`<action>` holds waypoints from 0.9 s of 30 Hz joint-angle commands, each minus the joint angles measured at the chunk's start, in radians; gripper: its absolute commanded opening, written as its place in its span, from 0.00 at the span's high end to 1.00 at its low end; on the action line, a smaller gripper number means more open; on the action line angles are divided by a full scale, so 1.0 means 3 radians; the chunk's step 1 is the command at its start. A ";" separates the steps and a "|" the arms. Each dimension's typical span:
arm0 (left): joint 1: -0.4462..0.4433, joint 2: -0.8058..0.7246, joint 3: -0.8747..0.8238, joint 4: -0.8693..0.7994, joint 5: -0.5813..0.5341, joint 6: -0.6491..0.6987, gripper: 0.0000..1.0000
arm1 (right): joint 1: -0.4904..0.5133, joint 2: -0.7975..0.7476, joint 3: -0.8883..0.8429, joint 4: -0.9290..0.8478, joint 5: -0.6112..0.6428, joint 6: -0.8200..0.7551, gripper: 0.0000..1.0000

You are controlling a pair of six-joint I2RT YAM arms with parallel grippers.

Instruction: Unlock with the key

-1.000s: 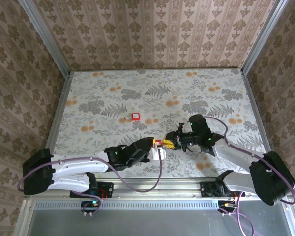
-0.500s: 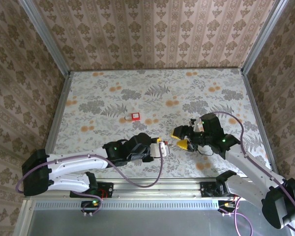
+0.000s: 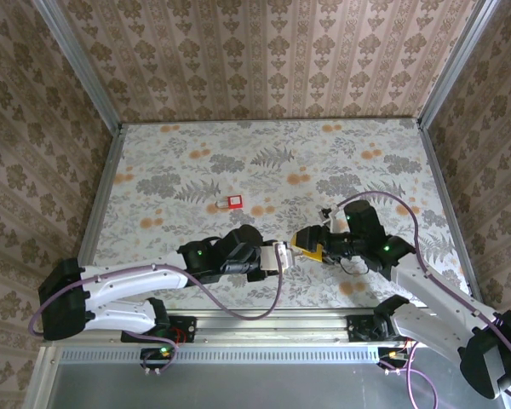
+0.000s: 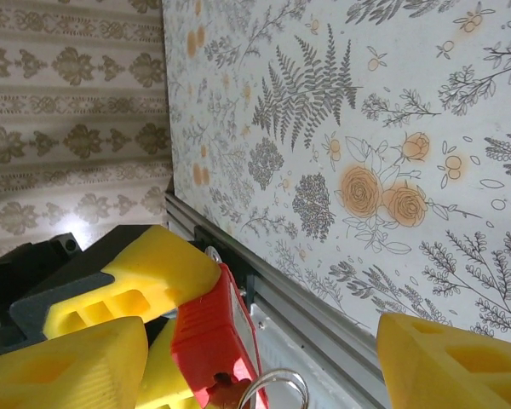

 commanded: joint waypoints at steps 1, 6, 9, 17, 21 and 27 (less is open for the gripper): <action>0.0023 0.0043 0.0147 -0.0041 0.0148 -0.0070 1.00 | 0.0021 0.0045 -0.0032 0.0084 -0.0091 -0.0196 0.29; 0.0041 0.0081 0.0208 -0.0125 0.0241 -0.0075 1.00 | 0.0073 0.0014 0.0030 -0.0118 -0.0110 -0.0501 0.30; 0.0071 0.0115 0.0259 -0.0209 0.0355 -0.0087 1.00 | 0.0084 -0.0071 0.0063 -0.0238 -0.0150 -0.0679 0.30; 0.0130 0.0156 0.0305 -0.0249 0.0426 -0.0110 1.00 | 0.0211 -0.0089 0.0020 -0.0180 -0.0166 -0.0746 0.30; 0.0134 0.0194 0.0339 -0.0250 0.0381 -0.0122 1.00 | 0.0359 -0.0086 0.0017 -0.0139 0.0014 -0.0695 0.31; 0.0154 0.0217 0.0338 -0.0211 0.0420 -0.0157 1.00 | 0.0417 -0.0165 -0.0055 -0.0087 0.0170 -0.0609 0.35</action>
